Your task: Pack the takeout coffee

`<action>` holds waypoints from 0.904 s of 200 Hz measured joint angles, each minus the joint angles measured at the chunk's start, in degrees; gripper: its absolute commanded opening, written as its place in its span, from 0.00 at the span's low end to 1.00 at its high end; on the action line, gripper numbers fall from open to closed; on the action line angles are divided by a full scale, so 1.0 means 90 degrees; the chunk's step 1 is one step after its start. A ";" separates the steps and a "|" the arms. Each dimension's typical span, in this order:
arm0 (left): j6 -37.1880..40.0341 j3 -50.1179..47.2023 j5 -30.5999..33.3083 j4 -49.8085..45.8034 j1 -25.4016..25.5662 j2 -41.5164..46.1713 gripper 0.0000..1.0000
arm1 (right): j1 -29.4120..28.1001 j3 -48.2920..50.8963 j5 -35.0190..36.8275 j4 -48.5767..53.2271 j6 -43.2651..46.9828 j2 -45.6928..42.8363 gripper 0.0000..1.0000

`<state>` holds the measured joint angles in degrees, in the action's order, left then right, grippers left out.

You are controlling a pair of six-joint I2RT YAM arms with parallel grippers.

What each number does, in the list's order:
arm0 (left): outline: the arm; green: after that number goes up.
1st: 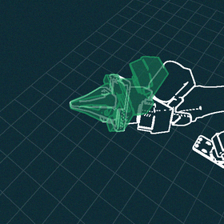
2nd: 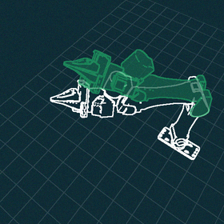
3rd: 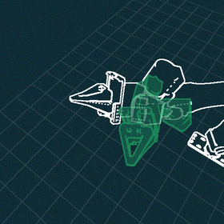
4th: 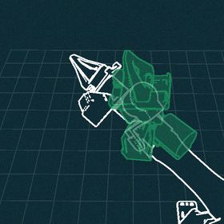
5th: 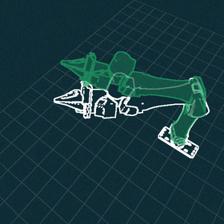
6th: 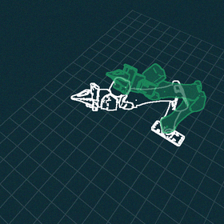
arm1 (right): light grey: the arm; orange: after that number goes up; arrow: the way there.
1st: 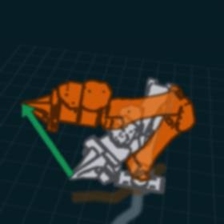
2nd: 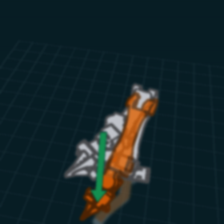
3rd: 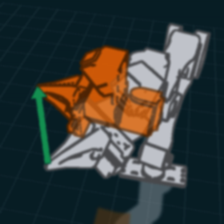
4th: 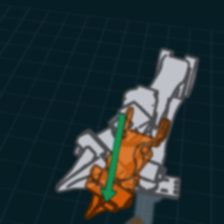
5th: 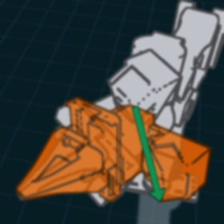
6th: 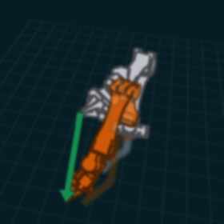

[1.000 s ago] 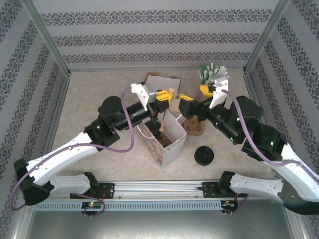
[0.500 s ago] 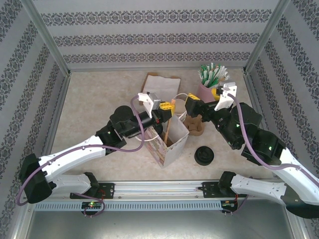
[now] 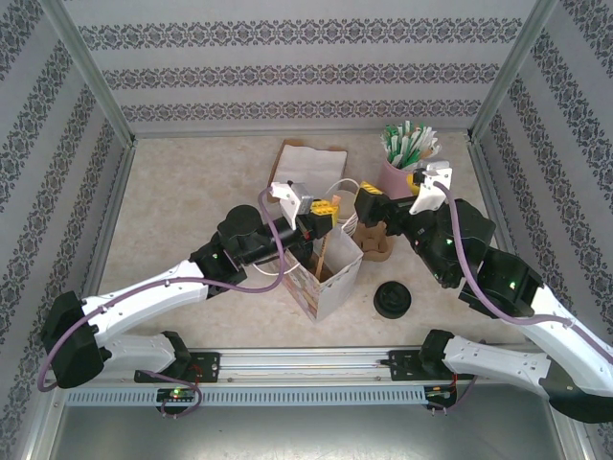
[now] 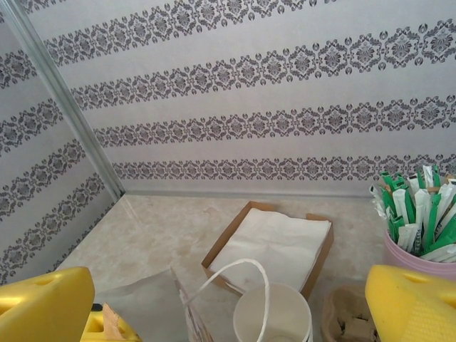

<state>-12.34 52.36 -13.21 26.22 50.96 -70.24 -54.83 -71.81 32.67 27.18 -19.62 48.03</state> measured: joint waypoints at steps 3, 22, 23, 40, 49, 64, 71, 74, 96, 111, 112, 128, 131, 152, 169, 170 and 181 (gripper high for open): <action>0.0019 -0.0010 0.0000 0.0000 0.0000 0.0005 0.16 | 0.0000 0.0002 -0.0005 0.0002 0.0000 0.0000 0.97; 0.0010 -0.0044 0.0019 -0.0002 0.0000 0.0012 0.20 | 0.0061 0.0010 -0.0017 0.0000 -0.0002 0.0000 0.98; 0.0012 -0.0044 0.0022 -0.0002 0.0000 0.0012 0.20 | 0.0068 0.0010 -0.0019 -0.0002 -0.0002 0.0000 0.98; 0.0015 -0.0056 0.0027 -0.0002 0.0000 0.0019 0.26 | 0.0100 0.0010 -0.0039 -0.0002 -0.0015 0.0000 0.98; 0.0034 -0.0056 0.0027 -0.0005 0.0000 0.0027 0.29 | 0.0121 0.0012 -0.0061 0.0000 -0.0019 0.0000 0.98; 0.0039 -0.0056 0.0032 -0.0029 0.0000 0.0066 0.29 | 0.0126 0.0010 -0.0063 0.0000 -0.0022 0.0000 0.98; 0.0051 -0.0053 0.0029 -0.0066 0.0000 0.0092 0.29 | 0.0141 0.0010 -0.0070 0.0000 -0.0022 0.0002 0.98; 0.0056 -0.0053 0.0032 -0.0090 0.0000 0.0104 0.29 | 0.0155 0.0010 -0.0075 0.0000 -0.0022 0.0002 0.98; 0.0138 0.0092 0.0051 -0.0493 0.0000 0.0204 0.32 | 0.0165 0.0012 -0.0085 0.0002 -0.0022 0.0002 0.98; 0.0219 0.0423 0.0109 -0.0998 0.0000 0.0231 0.36 | 0.0185 0.0027 -0.0085 0.0005 -0.0022 0.0000 0.98; 0.0221 0.0444 0.0114 -0.1030 0.0000 0.0231 0.36 | 0.0187 0.0029 -0.0085 0.0007 -0.0022 0.0000 0.98; 0.0347 0.1010 0.0219 -0.1659 0.0000 0.0231 0.40 | 0.0250 0.0070 -0.0083 0.0032 -0.0022 0.0000 0.98; 0.0384 0.1120 0.0255 -0.1773 0.0000 0.0233 0.40 | 0.0250 0.0080 -0.0083 0.0039 -0.0022 0.0000 0.98; 0.0576 0.1897 0.0483 -0.2596 0.0000 0.0233 0.41 | 0.0291 0.0121 -0.0085 0.0134 -0.0022 0.0000 0.98; 0.0719 0.2591 0.0695 -0.3308 -0.0002 0.0204 0.41 | 0.0330 0.0121 -0.0083 0.0165 -0.0022 0.0000 0.97; 0.0733 0.2652 0.0714 -0.3349 -0.0002 0.0199 0.41 | 0.0330 0.0121 -0.0083 0.0165 -0.0022 0.0000 0.97; 0.0826 0.3041 0.0860 -0.3653 -0.0007 0.0160 0.41 | 0.0333 0.0121 -0.0083 0.0189 -0.0022 -0.0002 0.97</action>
<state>-4.91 79.72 -5.48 -6.66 50.89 -68.79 -51.83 -70.72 31.92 28.88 -19.81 48.01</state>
